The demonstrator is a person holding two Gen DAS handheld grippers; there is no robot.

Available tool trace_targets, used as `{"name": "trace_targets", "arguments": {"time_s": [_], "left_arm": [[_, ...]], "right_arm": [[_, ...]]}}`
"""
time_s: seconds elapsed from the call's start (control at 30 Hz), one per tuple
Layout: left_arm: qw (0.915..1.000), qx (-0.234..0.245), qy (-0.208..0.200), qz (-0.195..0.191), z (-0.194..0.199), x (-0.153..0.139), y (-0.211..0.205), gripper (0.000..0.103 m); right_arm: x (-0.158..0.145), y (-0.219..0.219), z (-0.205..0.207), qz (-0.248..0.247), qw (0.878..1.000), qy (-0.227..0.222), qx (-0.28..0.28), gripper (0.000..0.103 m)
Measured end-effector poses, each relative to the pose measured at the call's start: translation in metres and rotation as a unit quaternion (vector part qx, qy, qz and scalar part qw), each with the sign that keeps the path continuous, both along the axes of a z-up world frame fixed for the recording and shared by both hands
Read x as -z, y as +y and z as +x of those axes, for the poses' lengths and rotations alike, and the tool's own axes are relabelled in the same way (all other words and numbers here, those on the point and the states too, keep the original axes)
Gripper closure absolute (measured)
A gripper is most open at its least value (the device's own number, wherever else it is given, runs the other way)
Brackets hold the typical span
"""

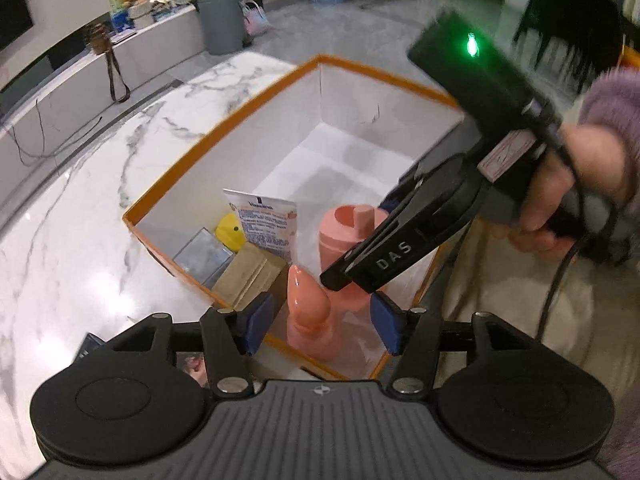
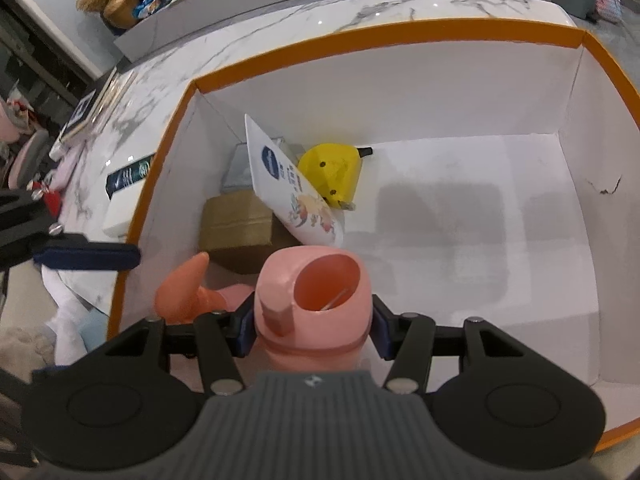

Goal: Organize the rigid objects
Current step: 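Carry the pink pump bottle and pink cup over the orange box with both tools, then lower the pink bottle and cup into the box and open both tools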

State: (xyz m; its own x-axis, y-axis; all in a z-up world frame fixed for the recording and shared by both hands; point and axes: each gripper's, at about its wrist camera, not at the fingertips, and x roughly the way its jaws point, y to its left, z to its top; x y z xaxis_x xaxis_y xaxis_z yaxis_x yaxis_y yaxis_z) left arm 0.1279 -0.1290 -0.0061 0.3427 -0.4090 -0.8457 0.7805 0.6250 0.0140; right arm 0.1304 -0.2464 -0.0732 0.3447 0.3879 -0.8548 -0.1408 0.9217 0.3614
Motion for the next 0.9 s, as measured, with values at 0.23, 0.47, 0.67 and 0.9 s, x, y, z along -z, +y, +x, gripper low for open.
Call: {"name": "trace_targets", "arguments": {"time_s": [0.23,0.47,0.67,0.9], "left_arm": [[0.9925,-0.110,0.006,-0.053,0.014,-0.006,0.033,0.037],[0.9863,-0.150,0.014,-0.067,0.018,-0.004,0.045,0.038],[0.9859,-0.152,0.017,-0.068,0.015,0.000,0.046,0.038],[0.9840,-0.163,0.015,-0.070,0.014,0.001,0.053,0.038]], "right_arm": [[0.004,0.003,0.000,-0.018,1.000,-0.001,0.022,0.048],[0.006,0.021,-0.003,-0.036,0.999,0.000,0.024,0.048],[0.007,0.028,0.001,-0.032,0.999,-0.010,0.034,0.048],[0.006,0.038,0.004,-0.070,0.997,-0.028,0.034,0.048]]}}
